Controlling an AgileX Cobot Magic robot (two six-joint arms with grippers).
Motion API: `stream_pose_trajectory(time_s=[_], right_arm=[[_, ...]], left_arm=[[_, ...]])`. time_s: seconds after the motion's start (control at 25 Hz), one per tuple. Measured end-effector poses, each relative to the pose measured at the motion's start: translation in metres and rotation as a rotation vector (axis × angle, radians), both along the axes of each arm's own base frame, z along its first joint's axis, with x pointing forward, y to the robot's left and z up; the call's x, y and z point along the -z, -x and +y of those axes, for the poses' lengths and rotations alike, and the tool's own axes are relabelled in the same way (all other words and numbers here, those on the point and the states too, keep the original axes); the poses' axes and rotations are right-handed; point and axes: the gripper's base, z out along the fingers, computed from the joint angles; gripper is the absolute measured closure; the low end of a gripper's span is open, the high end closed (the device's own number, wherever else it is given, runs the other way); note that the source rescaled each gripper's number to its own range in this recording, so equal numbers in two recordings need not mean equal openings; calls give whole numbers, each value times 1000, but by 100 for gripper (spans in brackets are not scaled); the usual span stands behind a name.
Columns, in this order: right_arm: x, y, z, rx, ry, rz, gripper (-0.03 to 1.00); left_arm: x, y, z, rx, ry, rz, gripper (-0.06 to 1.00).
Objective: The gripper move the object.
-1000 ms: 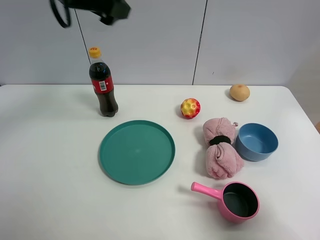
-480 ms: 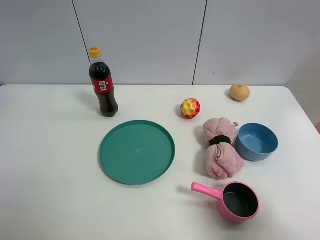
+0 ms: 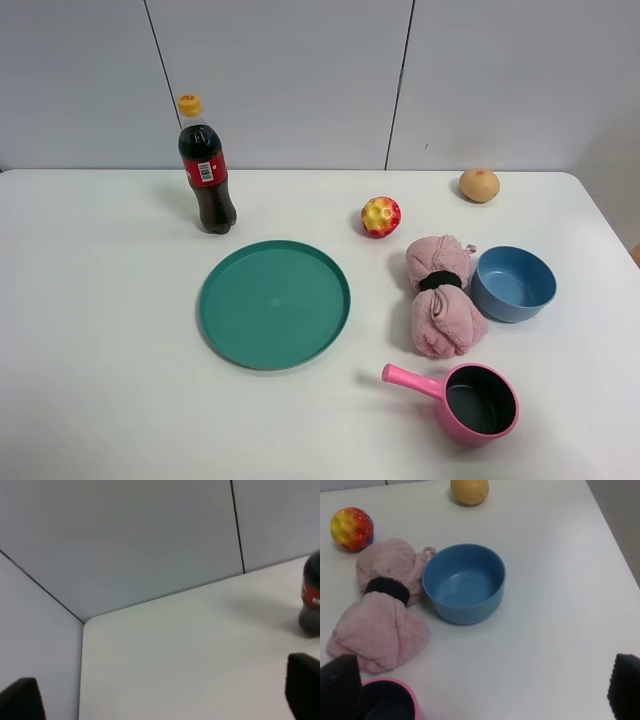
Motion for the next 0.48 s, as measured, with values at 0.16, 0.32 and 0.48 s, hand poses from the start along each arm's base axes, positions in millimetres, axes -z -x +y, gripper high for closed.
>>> stream_pose_trajectory(time_s=[0.16,0.32,0.48], right_arm=[[0,0,0,0,0,0,-3],[0,0,0,0,0,0,-3],[0,0,0,0,0,0,-3]], left_arm=[[35,28,-3,17,10,-12,-1],[70,59,-8,42,63,-48,-1],[96,90,-13,65,115,-91,-1]])
